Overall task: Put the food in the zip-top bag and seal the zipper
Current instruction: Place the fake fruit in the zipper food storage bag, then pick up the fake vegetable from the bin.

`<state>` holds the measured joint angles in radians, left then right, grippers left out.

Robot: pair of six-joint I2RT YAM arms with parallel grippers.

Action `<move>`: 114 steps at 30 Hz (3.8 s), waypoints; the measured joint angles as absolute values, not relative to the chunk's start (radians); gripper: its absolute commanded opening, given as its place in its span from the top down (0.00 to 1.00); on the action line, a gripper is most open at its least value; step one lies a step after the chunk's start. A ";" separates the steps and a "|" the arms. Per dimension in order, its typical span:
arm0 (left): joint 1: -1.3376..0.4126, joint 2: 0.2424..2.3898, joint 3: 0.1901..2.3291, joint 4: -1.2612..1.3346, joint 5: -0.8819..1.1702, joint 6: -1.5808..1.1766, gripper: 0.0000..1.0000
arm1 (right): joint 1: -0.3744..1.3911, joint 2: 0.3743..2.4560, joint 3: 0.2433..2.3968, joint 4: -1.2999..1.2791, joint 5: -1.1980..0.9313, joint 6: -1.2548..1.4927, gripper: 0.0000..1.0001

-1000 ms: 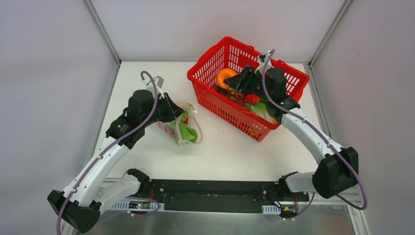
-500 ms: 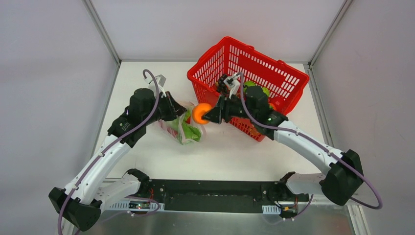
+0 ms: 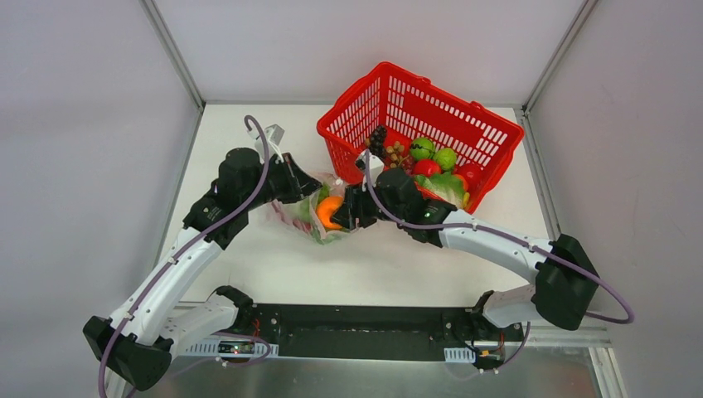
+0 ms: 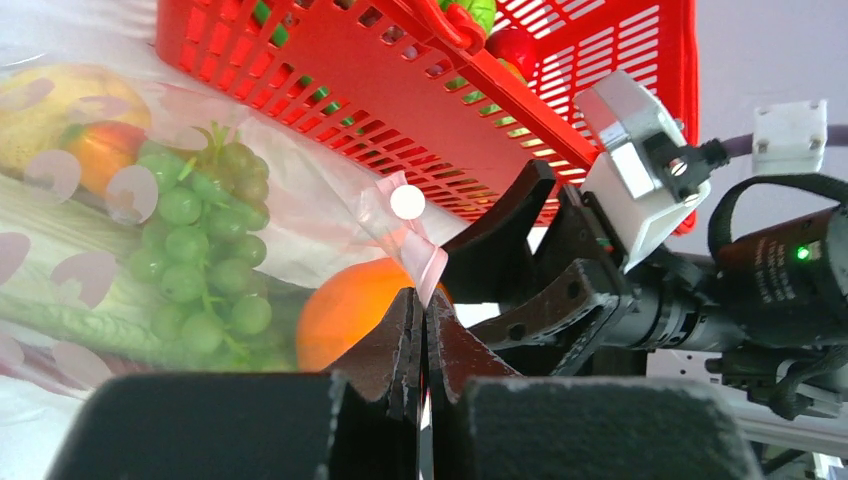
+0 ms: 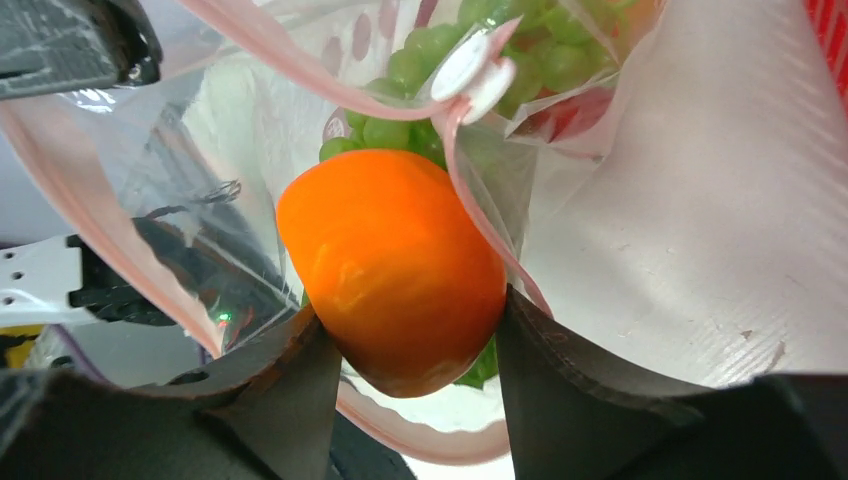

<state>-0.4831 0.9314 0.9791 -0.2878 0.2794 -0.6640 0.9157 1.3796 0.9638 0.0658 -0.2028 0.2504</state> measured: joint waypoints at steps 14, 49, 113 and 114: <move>-0.482 0.972 0.977 -0.084 0.413 -0.863 1.00 | 0.991 1.409 1.018 0.176 -0.074 0.131 0.50; -0.489 0.866 1.037 -0.375 0.072 -0.668 1.00 | 0.912 1.111 0.992 0.185 -0.162 0.073 0.20; -0.489 0.818 1.056 -0.425 0.044 -0.584 1.00 | 0.438 1.988 1.493 -0.643 -0.040 0.131 0.34; -0.489 0.818 1.055 -0.425 0.044 -0.584 1.00 | 0.438 1.988 1.493 -0.642 -0.042 0.130 0.39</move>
